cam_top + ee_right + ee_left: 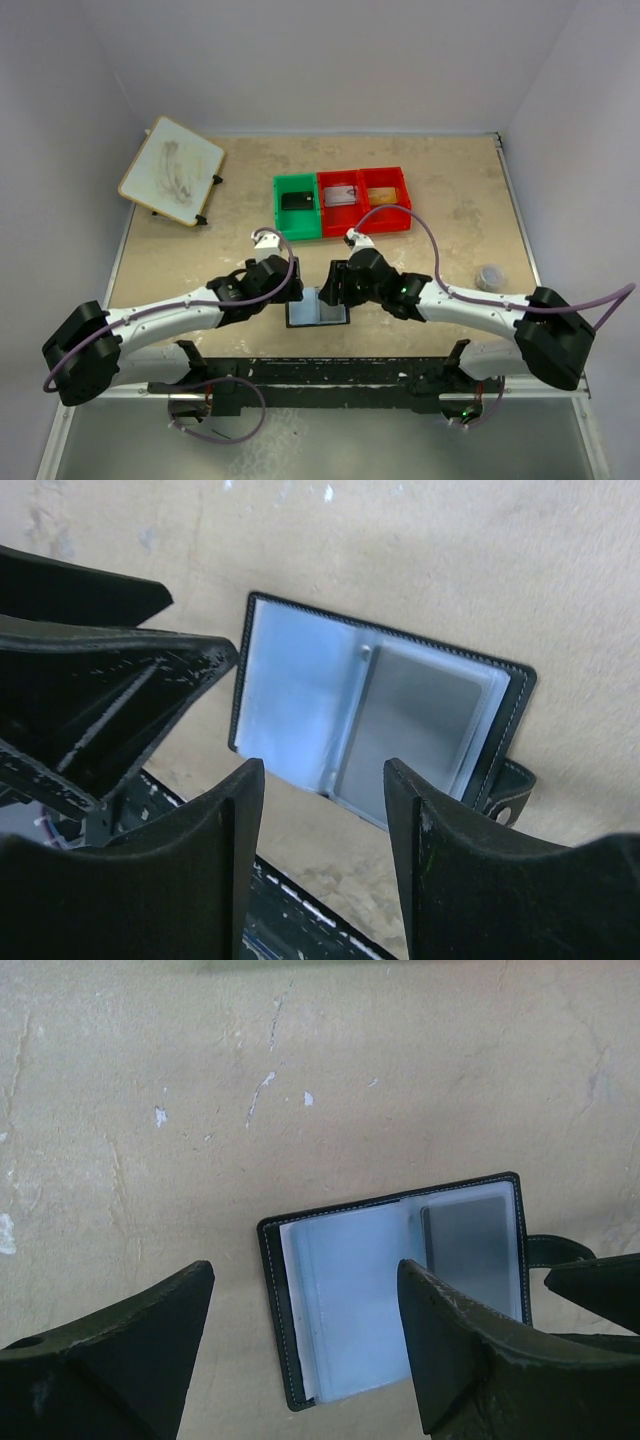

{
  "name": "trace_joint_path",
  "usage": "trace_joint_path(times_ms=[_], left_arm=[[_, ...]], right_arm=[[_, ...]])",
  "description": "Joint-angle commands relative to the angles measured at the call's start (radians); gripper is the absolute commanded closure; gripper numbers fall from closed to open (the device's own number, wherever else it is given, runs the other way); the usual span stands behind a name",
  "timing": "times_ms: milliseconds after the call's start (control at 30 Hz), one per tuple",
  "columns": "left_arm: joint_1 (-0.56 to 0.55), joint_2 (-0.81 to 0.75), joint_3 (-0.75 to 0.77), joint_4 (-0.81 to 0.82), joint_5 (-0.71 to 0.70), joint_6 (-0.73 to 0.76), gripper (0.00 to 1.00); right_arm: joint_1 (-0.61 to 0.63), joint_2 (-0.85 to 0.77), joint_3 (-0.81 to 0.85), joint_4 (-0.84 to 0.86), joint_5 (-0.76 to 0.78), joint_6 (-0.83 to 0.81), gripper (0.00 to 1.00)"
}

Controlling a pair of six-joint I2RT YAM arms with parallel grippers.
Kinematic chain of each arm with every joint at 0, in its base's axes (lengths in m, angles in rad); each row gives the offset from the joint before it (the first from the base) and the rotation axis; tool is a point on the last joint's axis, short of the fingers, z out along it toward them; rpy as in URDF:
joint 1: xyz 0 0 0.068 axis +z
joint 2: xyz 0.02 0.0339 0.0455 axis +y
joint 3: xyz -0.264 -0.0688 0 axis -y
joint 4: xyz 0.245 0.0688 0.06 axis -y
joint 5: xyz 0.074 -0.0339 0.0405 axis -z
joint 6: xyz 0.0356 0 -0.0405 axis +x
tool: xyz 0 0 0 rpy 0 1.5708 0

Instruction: Take the credit cards out of the card holder

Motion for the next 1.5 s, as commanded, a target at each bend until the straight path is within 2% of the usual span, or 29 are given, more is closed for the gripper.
trace_joint_path(times_ms=[0,367,533,633,800,1033,1167,1467], left_arm=[[0.005,-0.014,-0.029,0.028,0.024,-0.021,0.3],[0.005,-0.014,-0.074,0.055,0.067,-0.012,0.36],[0.005,0.027,-0.073,0.093,0.116,-0.002,0.45],[0.005,0.027,-0.08,0.099,0.125,-0.001,0.46],[0.005,0.029,-0.089,0.087,0.126,0.002,0.5],[0.005,0.064,-0.09,0.082,0.146,0.028,0.55],[0.005,0.086,-0.087,0.086,0.158,0.039,0.59],[0.005,0.113,-0.084,0.083,0.175,0.04,0.69]], right_arm=[[0.014,0.024,0.037,-0.054,0.058,0.065,0.46],[0.019,0.062,0.004,-0.094,0.076,0.105,0.48],[0.018,0.082,-0.008,-0.07,0.033,0.121,0.48],[0.019,0.088,-0.019,-0.037,0.015,0.128,0.49],[0.019,0.087,-0.017,-0.058,0.106,0.153,0.5],[0.018,0.097,-0.022,-0.089,0.119,0.182,0.5],[0.018,0.122,-0.038,-0.03,0.094,0.19,0.5],[0.019,0.146,-0.037,-0.024,0.099,0.203,0.5]])
